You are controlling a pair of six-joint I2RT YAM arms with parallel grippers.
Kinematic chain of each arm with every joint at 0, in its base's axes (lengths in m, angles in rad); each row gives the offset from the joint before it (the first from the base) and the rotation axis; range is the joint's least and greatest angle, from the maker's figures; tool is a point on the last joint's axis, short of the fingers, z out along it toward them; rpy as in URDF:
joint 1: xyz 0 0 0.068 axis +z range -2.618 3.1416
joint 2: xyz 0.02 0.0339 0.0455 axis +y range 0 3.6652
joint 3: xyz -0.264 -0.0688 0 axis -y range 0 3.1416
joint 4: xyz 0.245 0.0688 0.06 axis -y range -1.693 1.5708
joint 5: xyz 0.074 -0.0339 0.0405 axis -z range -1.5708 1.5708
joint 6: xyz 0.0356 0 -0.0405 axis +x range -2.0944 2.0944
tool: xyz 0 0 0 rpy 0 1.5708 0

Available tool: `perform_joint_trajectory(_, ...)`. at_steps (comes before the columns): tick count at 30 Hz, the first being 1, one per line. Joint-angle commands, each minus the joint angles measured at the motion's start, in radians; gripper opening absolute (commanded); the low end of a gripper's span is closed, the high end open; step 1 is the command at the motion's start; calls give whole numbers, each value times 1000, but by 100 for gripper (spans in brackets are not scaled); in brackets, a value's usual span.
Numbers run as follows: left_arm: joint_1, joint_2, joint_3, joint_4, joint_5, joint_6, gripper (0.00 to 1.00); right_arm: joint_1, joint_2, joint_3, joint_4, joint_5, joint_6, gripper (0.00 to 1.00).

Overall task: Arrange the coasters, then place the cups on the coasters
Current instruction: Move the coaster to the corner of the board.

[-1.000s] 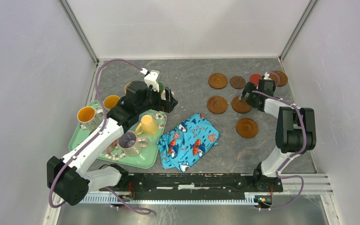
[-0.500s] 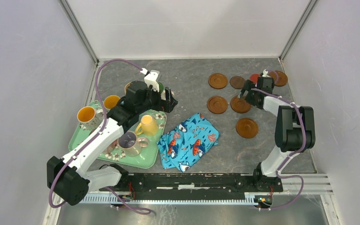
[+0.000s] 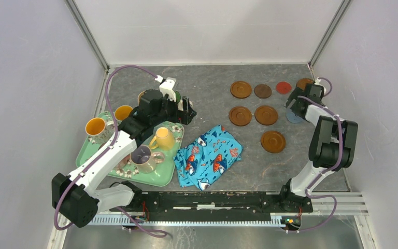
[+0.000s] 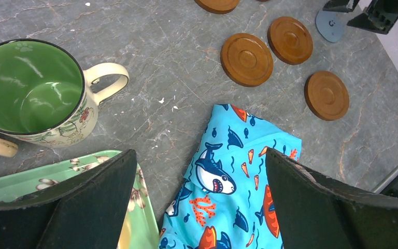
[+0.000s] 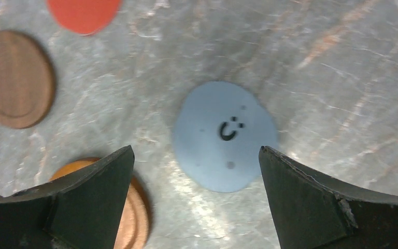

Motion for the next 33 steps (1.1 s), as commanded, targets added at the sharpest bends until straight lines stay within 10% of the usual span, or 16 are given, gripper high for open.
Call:
perform_joint_trajectory(1, 3, -21, 10, 26, 25, 7, 100, -51, -33, -52, 32, 26, -9, 98)
perform_joint_trajectory(33, 4, -20, 10, 26, 36, 0, 100, -32, 38, -72, 86, -138, 20, 98)
